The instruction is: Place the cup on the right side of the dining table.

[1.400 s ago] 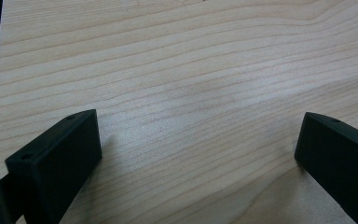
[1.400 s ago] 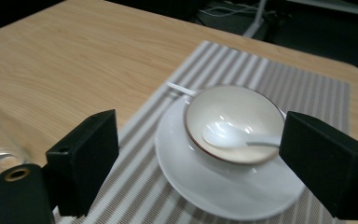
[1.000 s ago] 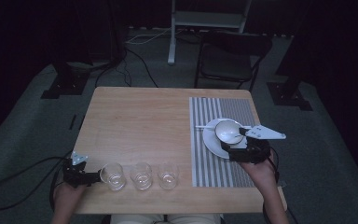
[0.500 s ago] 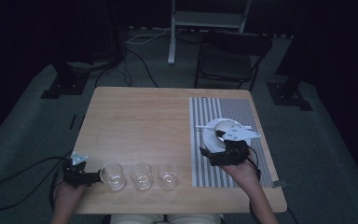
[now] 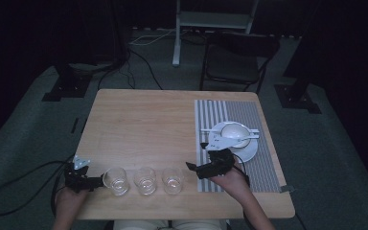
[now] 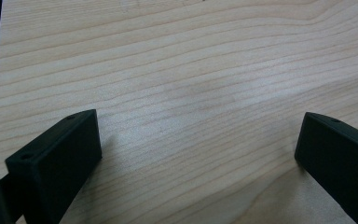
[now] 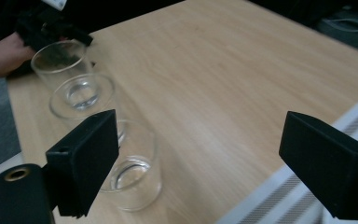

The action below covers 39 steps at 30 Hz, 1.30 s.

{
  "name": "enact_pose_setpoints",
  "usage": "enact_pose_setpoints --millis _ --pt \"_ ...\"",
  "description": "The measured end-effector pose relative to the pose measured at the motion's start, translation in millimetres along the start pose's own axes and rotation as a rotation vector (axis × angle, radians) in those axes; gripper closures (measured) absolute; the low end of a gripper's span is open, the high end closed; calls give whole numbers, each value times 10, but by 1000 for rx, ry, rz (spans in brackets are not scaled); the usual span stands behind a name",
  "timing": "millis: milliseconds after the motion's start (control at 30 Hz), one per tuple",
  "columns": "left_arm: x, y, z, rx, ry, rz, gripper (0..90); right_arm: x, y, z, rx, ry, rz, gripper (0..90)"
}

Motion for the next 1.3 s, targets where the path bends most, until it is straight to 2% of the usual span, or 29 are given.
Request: enact_pose_setpoints --millis 100,600,867,1300 --pt "0 0 1 -1 0 0 8 103 0 -74 -10 37 -21 115" --pt "0 1 -2 1 -1 0 8 574 -39 -402 -70 145 -118 115" --pt "0 1 -1 1 -1 0 8 693 -95 -462 -79 153 -153 114" --pt "0 0 -3 3 -2 1 8 889 -178 -498 -92 132 -206 116"
Point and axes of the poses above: each handheld gripper's, and its own axes: x roughly forward along the jaws, y roughly out of its top, z roughly to its right, the point moved 2 cm from there along x, roughly forward along the jaws, and after that the axes turned 13 degrees about -z, right-handed, at the moved point
